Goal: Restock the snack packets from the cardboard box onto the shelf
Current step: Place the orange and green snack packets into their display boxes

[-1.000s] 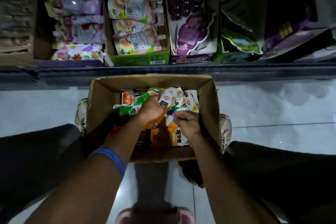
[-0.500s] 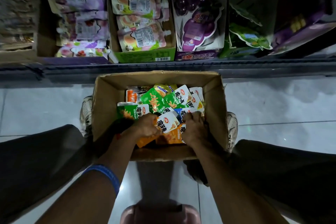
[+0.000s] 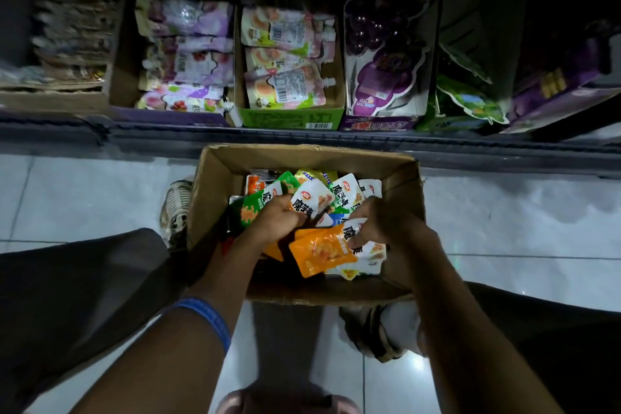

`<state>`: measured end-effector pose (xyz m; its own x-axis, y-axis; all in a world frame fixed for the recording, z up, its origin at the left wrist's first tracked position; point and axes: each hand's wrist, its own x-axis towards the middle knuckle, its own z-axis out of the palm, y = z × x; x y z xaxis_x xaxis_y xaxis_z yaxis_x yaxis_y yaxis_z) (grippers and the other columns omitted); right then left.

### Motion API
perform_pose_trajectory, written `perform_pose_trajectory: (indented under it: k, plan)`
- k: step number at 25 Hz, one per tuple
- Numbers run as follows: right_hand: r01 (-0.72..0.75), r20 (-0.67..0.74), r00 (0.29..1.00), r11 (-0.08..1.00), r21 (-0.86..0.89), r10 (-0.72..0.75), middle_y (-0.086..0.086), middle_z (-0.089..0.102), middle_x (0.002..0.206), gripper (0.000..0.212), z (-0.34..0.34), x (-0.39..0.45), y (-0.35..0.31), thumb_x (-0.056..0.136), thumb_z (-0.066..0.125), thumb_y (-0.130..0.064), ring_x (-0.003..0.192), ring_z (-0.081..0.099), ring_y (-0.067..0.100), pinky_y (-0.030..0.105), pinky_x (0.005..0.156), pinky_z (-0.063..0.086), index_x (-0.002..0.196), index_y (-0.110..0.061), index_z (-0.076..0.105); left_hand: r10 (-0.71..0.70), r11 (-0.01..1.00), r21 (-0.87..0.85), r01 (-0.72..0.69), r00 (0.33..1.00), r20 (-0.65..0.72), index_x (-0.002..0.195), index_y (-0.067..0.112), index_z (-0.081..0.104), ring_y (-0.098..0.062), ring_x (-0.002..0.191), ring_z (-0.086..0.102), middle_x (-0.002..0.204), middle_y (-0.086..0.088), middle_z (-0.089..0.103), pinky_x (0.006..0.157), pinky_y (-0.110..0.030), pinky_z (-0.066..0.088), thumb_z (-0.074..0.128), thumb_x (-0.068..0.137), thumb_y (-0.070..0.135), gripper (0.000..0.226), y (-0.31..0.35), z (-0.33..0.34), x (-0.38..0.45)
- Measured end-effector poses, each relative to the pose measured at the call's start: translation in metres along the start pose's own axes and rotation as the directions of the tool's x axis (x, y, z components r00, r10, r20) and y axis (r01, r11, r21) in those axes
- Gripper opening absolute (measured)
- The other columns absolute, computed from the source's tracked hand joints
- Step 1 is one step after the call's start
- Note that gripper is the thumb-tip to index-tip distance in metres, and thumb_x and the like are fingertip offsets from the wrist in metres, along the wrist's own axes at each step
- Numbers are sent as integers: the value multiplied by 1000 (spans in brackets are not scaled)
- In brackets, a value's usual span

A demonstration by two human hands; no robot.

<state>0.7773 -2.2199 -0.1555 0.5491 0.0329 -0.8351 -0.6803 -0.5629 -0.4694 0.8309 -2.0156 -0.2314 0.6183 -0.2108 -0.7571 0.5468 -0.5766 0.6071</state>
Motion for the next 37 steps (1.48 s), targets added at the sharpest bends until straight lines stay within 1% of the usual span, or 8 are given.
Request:
perform_pose_trajectory:
  k: [3,8,12,16,19,23,30,37]
  plan:
    - [119,-3,993,992,-41,-119,5,64,122,51,-3,8,-13,74,81,-19,95,65,18,30,80,56,122,-15,63,-69,988,-109,108,948,311,129,28,62,-26,121,60,132,-1,63,108,-44,41,64,81,66,61,7,-8,-16]
    - [291,-499,862,722,627,85,5,63,117,51,42,35,2,76,79,-13,94,62,11,21,67,52,122,-13,56,-17,961,-260,93,960,280,109,21,70,-25,104,70,107,-3,75,97,-44,52,77,83,21,27,-4,-8,-19]
    - [9,-51,996,525,851,66,5,69,115,36,67,47,-6,97,47,-44,109,64,27,45,90,52,125,-24,58,-8,942,-313,119,942,336,121,20,65,-22,110,67,112,0,74,96,-43,50,77,82,15,41,-6,-2,-16]
    - [24,-42,999,662,749,11,3,69,116,38,66,57,-7,97,43,-47,107,63,21,40,95,47,116,-25,66,-40,903,-410,128,975,217,118,22,64,-22,108,67,113,-2,74,98,-44,49,78,78,8,44,-13,5,-16]
    - [-49,-448,844,873,484,295,15,61,128,35,55,70,27,94,55,-23,113,57,29,30,93,42,125,-7,59,-53,867,-487,108,991,127,117,18,65,-26,106,68,112,-6,74,95,-43,51,79,73,6,48,-16,-4,-14]
    - [-117,-690,721,992,-40,57,12,57,133,51,69,70,54,88,63,-18,117,56,34,36,90,47,136,-15,48,-106,820,-556,137,991,87,116,14,67,-33,105,68,110,-12,73,88,-44,55,77,58,7,59,-26,-23,-10]
    - [-63,-644,715,943,328,272,15,68,105,30,90,92,43,73,76,-9,91,64,32,33,75,56,102,-5,69,-299,836,-537,112,914,-274,107,17,64,-20,68,62,87,-5,67,61,-28,50,72,79,-5,36,-52,-25,-20]
    - [32,-240,949,693,720,205,6,61,104,35,84,72,-12,84,72,-10,88,54,16,22,72,41,115,-2,60,-315,806,-583,105,910,-271,104,19,66,-34,91,68,102,-13,71,84,-48,56,73,76,-4,37,-47,-25,-20]
